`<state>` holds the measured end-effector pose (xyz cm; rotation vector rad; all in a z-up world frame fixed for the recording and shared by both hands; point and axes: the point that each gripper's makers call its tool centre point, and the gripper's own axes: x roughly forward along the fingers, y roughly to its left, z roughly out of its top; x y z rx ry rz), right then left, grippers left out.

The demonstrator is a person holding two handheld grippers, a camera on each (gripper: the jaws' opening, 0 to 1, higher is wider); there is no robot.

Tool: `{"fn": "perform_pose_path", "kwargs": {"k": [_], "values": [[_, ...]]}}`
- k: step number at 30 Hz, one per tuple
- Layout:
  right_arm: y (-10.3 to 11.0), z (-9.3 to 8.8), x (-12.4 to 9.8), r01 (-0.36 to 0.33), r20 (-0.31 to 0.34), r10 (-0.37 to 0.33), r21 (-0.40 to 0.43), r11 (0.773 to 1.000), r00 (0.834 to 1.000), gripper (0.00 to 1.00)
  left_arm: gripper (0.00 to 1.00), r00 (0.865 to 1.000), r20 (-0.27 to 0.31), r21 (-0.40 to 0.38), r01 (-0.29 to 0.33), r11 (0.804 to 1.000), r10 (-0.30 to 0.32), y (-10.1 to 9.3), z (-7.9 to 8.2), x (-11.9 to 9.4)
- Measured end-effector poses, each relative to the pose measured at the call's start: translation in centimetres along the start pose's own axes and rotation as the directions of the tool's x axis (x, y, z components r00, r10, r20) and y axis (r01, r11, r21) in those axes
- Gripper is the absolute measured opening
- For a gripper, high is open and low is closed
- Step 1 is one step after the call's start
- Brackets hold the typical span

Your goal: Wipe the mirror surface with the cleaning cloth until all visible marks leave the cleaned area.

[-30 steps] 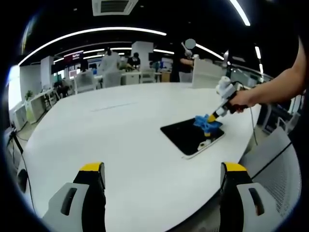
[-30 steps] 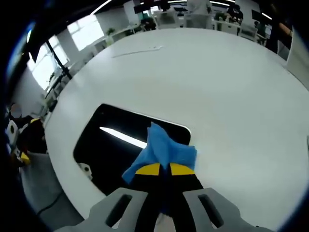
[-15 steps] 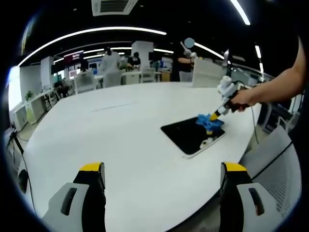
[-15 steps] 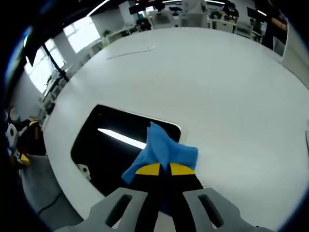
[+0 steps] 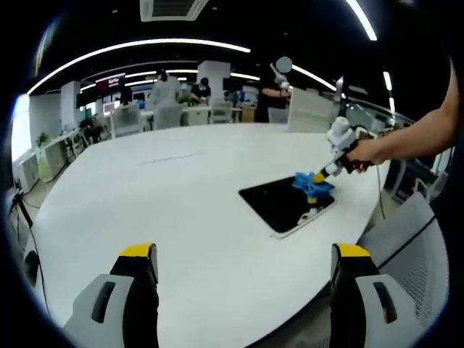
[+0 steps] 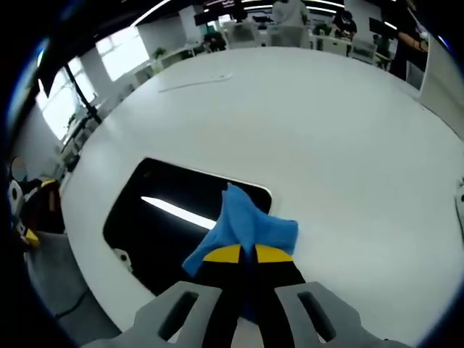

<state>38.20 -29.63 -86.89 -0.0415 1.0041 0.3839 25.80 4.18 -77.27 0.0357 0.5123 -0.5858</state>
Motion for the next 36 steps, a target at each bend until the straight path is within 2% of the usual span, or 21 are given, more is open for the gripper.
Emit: {"fn": "perform_pose_path", "kwargs": {"k": [7, 14, 29, 33, 36], "values": [[0.3, -0.5, -0.3, 0.005, -0.001, -0.005, -0.002, 1.0, 1.0, 0.0, 0.99, 1.0, -0.003, 0.009, -0.002, 1.0, 0.002, 0.0, -0.1, 0.0], [0.9, -0.9, -0.5, -0.007, -0.014, 0.008, 0.048, 0.999, 1.0, 0.0, 1.0, 1.0, -0.011, 0.012, 0.001, 1.0, 0.0, -0.1, -0.2, 0.0], [1.6, -1.6, -0.9, 0.02, 0.0, -0.02, -0.038, 0.999, 1.0, 0.0, 0.99, 1.0, -0.01, 0.01, -0.005, 1.0, 0.005, 0.1, -0.2, 0.0], [1.5, -1.8, -1.0, 0.019, -0.007, -0.019, 0.014, 1.0, 1.0, 0.0, 0.99, 1.0, -0.016, 0.008, -0.005, 1.0, 0.005, 0.1, -0.3, 0.0], [1.6, -1.9, -1.1, 0.018, -0.004, -0.018, 0.018, 1.0, 1.0, 0.0, 0.99, 1.0, -0.018, 0.005, -0.005, 1.0, 0.005, 0.1, -0.3, 0.0]]}}
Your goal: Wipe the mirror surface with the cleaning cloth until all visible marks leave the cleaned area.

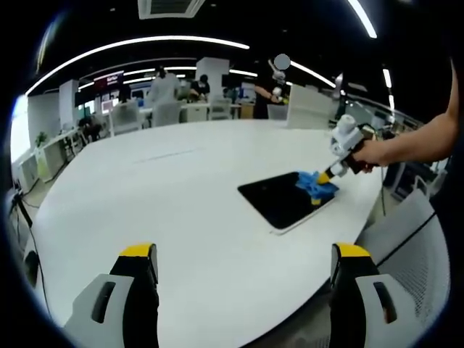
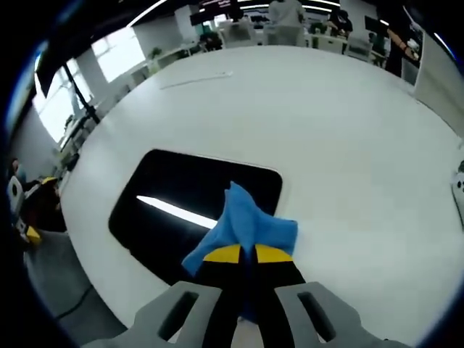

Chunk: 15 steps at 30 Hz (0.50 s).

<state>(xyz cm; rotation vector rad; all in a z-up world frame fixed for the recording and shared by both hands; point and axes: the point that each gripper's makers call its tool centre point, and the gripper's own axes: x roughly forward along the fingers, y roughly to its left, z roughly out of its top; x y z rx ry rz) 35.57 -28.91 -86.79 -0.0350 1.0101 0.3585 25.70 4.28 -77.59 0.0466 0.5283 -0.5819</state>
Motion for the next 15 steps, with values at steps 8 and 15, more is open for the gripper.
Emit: {"fn": "perform_pose_path", "kwargs": {"k": [8, 15], "values": [[0.4, -1.0, -0.6, -0.009, 0.005, 0.009, 0.02, 1.0, 1.0, 0.0, 0.99, 1.0, -0.003, 0.005, 0.003, 1.0, -0.003, -0.1, 0.0, 0.0], [0.5, -1.3, -0.7, -0.007, 0.007, 0.007, 0.018, 1.0, 1.0, 0.0, 0.99, 1.0, -0.003, 0.007, 0.003, 1.0, -0.003, -0.2, 0.0, 0.0]]}}
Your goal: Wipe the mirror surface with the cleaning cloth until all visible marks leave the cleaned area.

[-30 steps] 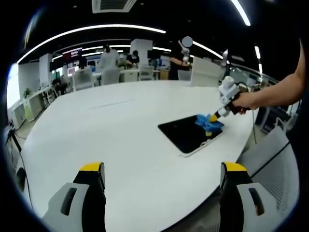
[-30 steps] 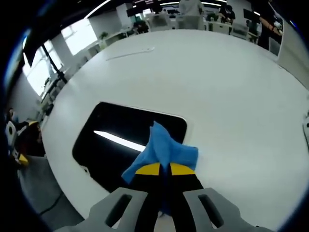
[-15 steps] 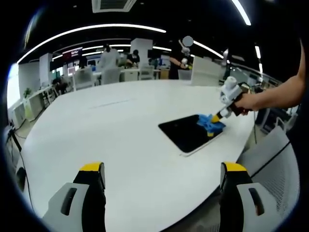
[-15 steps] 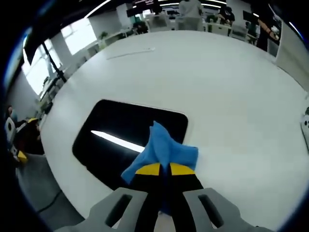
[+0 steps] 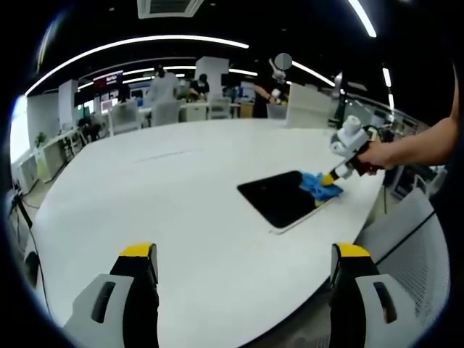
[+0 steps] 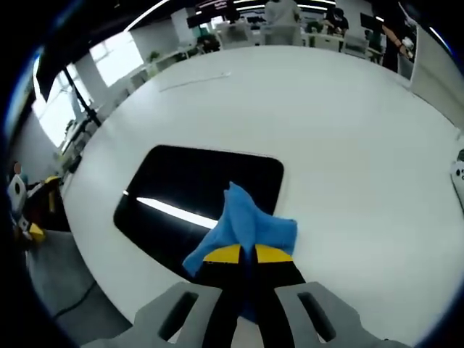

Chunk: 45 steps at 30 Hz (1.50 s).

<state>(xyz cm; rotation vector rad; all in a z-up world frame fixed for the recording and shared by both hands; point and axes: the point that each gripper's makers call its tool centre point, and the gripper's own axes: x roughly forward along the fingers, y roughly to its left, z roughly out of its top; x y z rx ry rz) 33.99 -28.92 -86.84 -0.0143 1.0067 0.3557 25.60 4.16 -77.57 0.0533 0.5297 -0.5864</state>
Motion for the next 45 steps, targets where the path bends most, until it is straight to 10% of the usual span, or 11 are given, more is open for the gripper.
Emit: {"fn": "perform_pose_path", "kwargs": {"k": [45], "values": [[0.8, -1.4, -0.6, -0.007, -0.037, 0.009, 0.059, 0.998, 0.999, 0.0, 0.99, 1.0, 0.0, 0.015, 0.001, 1.0, -0.001, -0.1, 0.0, 0.0]]}}
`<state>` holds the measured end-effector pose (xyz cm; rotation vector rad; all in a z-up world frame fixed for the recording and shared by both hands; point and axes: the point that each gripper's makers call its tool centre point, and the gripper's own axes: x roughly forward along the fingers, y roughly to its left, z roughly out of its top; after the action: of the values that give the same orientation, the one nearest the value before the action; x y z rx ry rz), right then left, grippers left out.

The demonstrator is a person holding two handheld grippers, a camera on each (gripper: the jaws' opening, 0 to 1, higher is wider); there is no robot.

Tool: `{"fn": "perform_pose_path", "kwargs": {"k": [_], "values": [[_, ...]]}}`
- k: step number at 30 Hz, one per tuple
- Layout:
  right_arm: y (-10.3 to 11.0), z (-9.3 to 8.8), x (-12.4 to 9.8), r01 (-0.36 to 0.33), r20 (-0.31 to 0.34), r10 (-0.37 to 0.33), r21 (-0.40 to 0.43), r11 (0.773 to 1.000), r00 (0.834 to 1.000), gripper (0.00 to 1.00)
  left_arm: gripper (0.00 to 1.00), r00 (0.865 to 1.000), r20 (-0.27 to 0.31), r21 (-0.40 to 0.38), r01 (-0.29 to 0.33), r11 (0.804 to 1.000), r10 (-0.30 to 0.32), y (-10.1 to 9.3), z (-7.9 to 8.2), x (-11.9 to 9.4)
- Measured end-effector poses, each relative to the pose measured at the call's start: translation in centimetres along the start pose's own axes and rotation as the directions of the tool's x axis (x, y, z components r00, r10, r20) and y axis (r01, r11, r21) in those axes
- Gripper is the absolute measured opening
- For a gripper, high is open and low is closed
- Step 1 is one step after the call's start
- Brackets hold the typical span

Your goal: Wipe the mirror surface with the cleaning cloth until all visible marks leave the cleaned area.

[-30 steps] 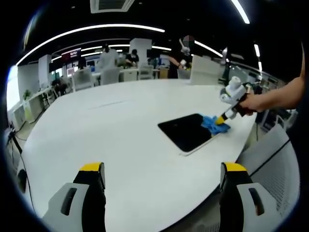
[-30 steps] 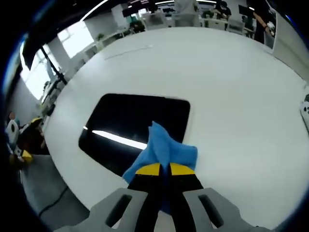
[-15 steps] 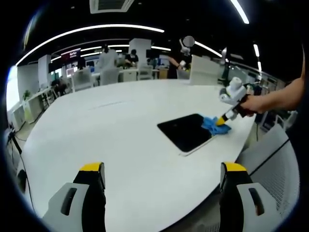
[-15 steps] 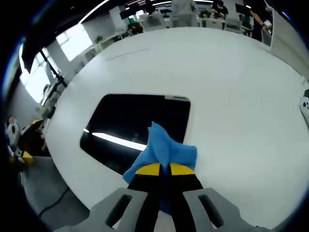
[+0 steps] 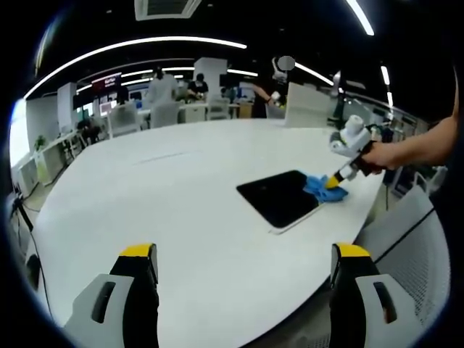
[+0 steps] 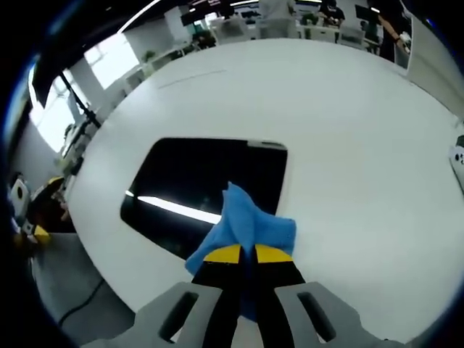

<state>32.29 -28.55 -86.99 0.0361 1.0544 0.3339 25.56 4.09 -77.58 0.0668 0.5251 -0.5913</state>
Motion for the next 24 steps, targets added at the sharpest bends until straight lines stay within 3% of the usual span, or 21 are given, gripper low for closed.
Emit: {"fn": "perform_pose_path", "kwargs": {"k": [24], "values": [[0.85, 0.15, 0.25, 0.006, -0.009, -0.006, 0.02, 1.0, 1.0, 0.0, 0.99, 1.0, -0.008, 0.0, 0.016, 1.0, -0.016, -0.28, -0.22, 0.07]]}}
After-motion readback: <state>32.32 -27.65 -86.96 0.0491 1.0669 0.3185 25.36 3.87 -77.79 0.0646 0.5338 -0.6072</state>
